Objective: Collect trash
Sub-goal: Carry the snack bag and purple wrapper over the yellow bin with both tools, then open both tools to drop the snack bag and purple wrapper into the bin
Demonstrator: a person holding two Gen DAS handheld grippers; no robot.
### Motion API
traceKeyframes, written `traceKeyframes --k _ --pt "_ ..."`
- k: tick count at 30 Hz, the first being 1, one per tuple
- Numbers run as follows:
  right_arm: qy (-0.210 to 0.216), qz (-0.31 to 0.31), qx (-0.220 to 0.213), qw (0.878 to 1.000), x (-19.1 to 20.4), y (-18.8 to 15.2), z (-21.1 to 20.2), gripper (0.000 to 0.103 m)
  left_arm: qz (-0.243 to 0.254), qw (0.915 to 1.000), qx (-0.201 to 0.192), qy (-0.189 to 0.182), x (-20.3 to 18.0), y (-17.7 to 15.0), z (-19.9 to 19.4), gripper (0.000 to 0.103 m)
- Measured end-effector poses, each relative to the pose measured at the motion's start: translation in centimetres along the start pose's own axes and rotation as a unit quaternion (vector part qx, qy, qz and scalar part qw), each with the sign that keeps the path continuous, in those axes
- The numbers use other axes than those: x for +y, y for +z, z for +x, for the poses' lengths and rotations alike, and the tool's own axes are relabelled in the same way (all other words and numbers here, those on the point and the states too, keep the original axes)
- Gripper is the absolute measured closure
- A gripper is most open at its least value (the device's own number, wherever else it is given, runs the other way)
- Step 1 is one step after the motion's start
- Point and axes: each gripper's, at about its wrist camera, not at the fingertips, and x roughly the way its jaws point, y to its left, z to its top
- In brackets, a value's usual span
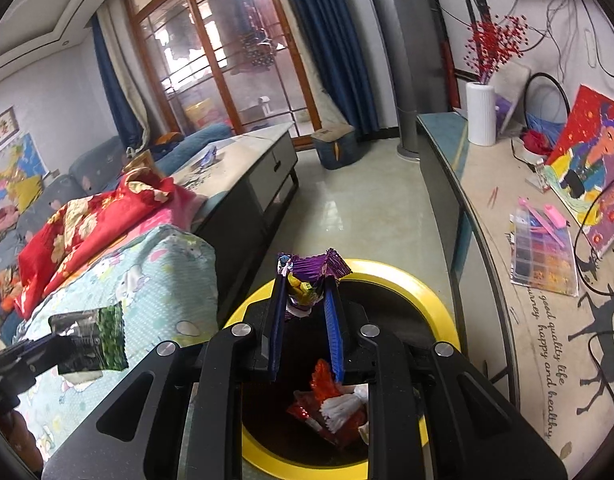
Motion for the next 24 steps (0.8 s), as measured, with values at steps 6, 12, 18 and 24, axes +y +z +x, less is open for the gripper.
traceKeyframes --k 6,12,18,24 --pt "-0.015 0.006 0.008 1.000 -1.3 -0.5 0.5 0.085 0.017 0.9998 0.014 -0.003 -1.4 -0.5 1.3 0.088" --pt "-0.019 0.014 0.028 0.999 -2.4 -1.1 1.4 0.084 0.022 0.9992 0.032 -0.007 -2.2 -1.0 2.8 0.088" --pt "-0.015 0.022 0.048 0.999 -3.1 -2.0 2.5 0.083 0.032 0.9985 0.044 -0.006 -2.9 -1.4 4.4 0.087" --pt "-0.010 0.030 0.062 0.998 -3.5 -2.5 3.3 0.082 0.032 0.9978 0.058 -0.007 -3.2 -1.6 5.9 0.087"
